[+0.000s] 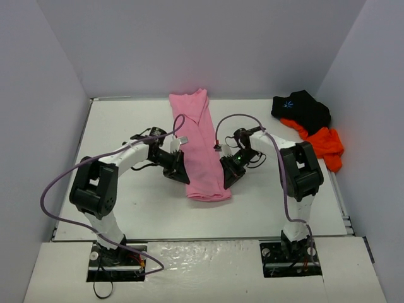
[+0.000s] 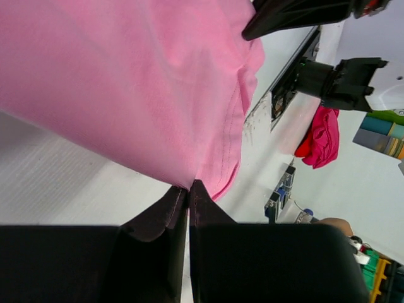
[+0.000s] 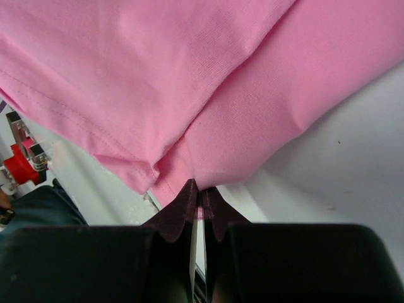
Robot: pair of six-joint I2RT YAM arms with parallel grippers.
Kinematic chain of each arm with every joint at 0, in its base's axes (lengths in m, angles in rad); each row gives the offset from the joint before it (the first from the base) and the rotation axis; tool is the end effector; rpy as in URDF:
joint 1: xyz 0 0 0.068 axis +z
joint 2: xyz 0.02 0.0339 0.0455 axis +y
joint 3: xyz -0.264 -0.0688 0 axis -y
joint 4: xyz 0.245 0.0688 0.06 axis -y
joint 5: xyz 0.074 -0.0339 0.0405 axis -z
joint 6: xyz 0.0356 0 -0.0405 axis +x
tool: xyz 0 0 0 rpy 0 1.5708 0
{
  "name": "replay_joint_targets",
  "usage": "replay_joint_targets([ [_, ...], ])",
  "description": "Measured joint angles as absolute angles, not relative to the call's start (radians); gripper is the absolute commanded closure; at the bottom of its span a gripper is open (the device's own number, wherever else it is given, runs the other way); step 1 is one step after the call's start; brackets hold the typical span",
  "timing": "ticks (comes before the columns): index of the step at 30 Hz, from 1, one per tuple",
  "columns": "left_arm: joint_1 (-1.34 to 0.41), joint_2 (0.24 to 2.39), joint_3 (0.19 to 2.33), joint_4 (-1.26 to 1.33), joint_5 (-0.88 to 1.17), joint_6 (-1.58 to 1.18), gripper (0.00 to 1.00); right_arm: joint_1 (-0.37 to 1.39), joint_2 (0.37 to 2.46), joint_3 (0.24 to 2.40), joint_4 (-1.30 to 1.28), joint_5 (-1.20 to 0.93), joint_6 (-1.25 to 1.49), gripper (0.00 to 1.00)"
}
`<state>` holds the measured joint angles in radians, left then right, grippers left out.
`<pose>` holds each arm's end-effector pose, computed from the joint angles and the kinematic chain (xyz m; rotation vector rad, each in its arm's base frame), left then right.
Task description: Fold and stack the t-shirts
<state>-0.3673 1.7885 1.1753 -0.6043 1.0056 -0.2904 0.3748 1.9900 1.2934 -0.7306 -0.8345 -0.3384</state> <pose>0.3104 -0.1516 0.1920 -0.3683 -2.6849 1.5593 0.3327 0.1592 0.1466 -1.0471 2.5585 1.2282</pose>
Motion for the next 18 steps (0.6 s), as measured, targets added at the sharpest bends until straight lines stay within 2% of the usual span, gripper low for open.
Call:
replay_joint_targets([
  [9,-0.273,1.671,1.176,-0.617,1.052,-0.273,1.00,0.368,1.929,1.326,-0.740,-0.846,-0.347,1.00],
  [18,-0.222,1.729,1.297,-0.687,1.069,-0.226,1.00,0.353,2.077,1.570,-0.798,-0.877,-0.386,1.00],
])
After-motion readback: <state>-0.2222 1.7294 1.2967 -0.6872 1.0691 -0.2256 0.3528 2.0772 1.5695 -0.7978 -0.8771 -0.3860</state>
